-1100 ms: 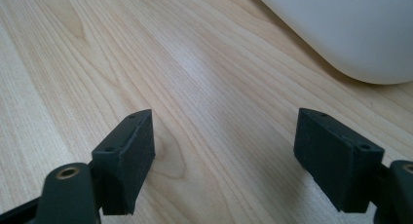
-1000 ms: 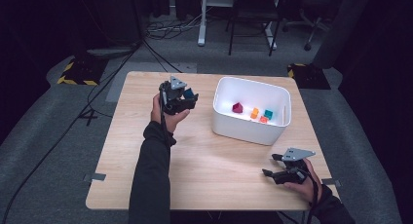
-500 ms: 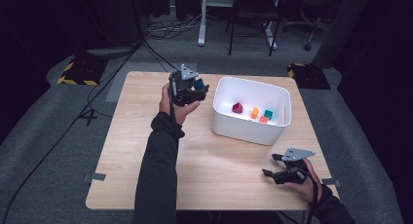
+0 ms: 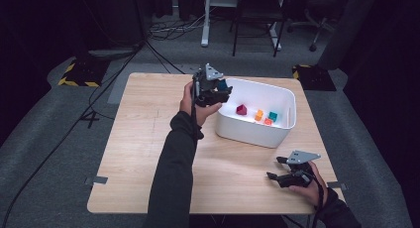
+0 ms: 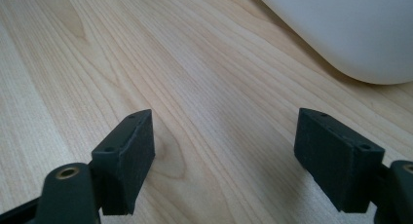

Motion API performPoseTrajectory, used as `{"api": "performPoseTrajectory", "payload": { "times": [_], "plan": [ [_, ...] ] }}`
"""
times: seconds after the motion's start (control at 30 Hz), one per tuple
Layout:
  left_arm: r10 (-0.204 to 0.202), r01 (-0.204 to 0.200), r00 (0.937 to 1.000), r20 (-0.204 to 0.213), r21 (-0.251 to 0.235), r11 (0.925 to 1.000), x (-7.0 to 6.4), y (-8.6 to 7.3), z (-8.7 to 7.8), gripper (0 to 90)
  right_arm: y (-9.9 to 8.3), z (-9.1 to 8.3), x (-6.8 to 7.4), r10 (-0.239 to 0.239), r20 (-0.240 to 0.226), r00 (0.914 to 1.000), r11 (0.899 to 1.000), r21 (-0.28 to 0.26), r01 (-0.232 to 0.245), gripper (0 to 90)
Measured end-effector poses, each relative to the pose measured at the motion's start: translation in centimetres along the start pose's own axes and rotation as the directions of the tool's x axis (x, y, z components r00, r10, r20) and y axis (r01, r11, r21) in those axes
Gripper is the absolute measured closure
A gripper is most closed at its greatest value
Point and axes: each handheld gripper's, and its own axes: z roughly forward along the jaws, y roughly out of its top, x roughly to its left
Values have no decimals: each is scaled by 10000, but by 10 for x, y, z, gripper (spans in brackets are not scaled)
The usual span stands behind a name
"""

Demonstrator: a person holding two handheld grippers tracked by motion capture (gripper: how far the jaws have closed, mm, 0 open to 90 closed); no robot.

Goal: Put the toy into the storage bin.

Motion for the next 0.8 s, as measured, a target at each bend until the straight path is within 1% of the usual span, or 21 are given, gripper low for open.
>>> {"api": "performPoseTrajectory", "payload": {
  "times": [0.03,0.07,0.1,0.2,0.27,0.33,0.37,0.4,0.43,0.47,0.57,0.6,0.73,0.77,0.8],
  "plan": [
    [-2,2,10000,81,28,10000,-4,1,3,405,0,0,0,3,0,10000,10000,-1,-3,229],
    [168,-170,9997,191,108,9998,-7,1,6,405,0,0,0,3,0,10000,10000,0,-3,229],
    [254,-258,9992,301,143,9996,-13,2,10,406,0,0,0,4,1,10000,10000,1,-4,229],
    [374,-381,9981,485,132,9992,-24,4,18,405,0,0,0,-7,-37,10000,10000,18,7,230],
    [543,-557,9964,656,204,9982,-31,5,23,405,0,0,0,-7,-39,10000,10000,19,7,229],
    [536,-551,9959,734,196,9983,-37,6,28,405,0,0,0,-61,-41,10000,10000,4,61,230],
    [592,-611,9952,785,217,9979,-38,6,29,405,0,0,0,-60,-51,10000,10000,17,60,229],
    [548,-570,9950,829,243,9981,-41,6,32,405,0,0,0,-58,-43,10000,10000,7,58,229],
    [636,-660,9944,838,265,9975,-44,6,34,405,0,0,0,-63,-31,10000,10000,8,63,229],
    [623,-658,9938,916,361,9972,-47,5,36,405,0,0,0,-41,-29,10000,10000,15,41,229],
    [693,-732,9925,1005,349,9967,-52,5,40,405,0,0,0,-46,-31,10000,10000,17,46,229],
    [700,-750,9913,1118,412,9963,-55,4,42,405,0,0,0,-39,-33,10000,10000,12,39,229],
    [738,-801,9901,1195,483,9956,-61,3,47,405,0,0,0,-65,-37,10000,10000,6,65,229],
    [792,-866,9896,1201,577,9946,-62,3,48,405,0,0,0,-66,-35,10000,10000,4,66,229],
    [757,-825,9901,1179,538,9951,-63,2,49,405,0,0,0,-67,-34,10000,10000,6,67,229]
  ]
}}
